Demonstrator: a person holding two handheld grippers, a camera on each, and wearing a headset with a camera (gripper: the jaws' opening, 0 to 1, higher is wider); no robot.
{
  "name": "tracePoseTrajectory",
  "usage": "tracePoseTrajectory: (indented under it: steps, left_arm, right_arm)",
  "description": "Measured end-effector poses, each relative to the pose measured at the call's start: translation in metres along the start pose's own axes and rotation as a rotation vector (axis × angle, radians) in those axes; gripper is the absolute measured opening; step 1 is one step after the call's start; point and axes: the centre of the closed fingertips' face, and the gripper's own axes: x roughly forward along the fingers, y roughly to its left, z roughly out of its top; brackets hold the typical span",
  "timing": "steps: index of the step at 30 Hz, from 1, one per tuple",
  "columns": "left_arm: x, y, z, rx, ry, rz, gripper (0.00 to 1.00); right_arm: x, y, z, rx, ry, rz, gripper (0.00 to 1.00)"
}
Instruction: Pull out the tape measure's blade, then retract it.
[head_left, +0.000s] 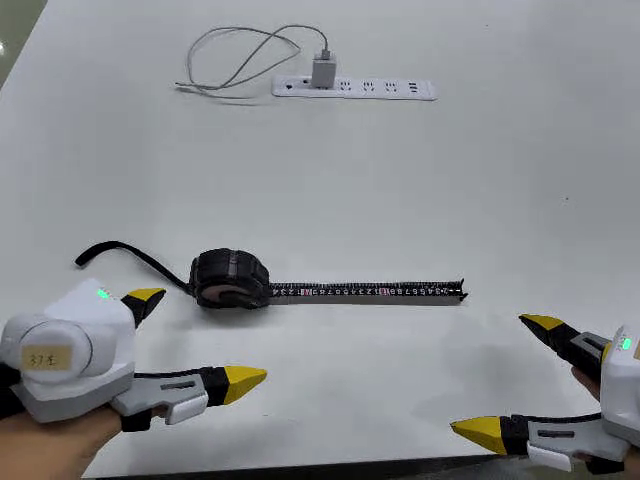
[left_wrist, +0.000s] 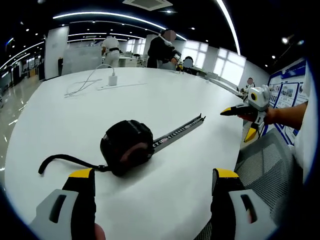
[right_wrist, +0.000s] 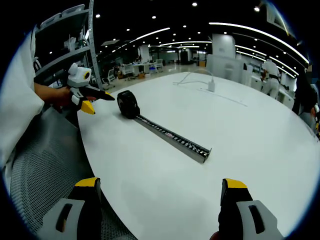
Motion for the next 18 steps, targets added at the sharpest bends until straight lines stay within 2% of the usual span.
tracePoseTrajectory:
  steps: [8, 11, 12, 18]
  left_arm:
    - [0.015, 0.005, 0.011, -0.011, 0.0, 0.01, 0.95]
    - [0.019, 0.007, 0.011, -0.039, 0.0, 0.015, 0.91]
    - [0.019, 0.008, 0.013, -0.054, -0.012, 0.019, 0.91]
    - [0.025, 0.007, 0.019, -0.071, -0.021, 0.035, 0.91]
  right_arm:
    - [0.002, -0.001, 0.002, 0.002, -0.003, 0.0, 0.99]
    - [0.002, -0.001, 0.002, 0.002, -0.003, -0.001, 0.99]
    - [0.002, -0.001, 0.002, 0.003, -0.004, -0.001, 0.99]
    - [0.003, -0.003, 0.0, 0.004, -0.002, -0.001, 0.99]
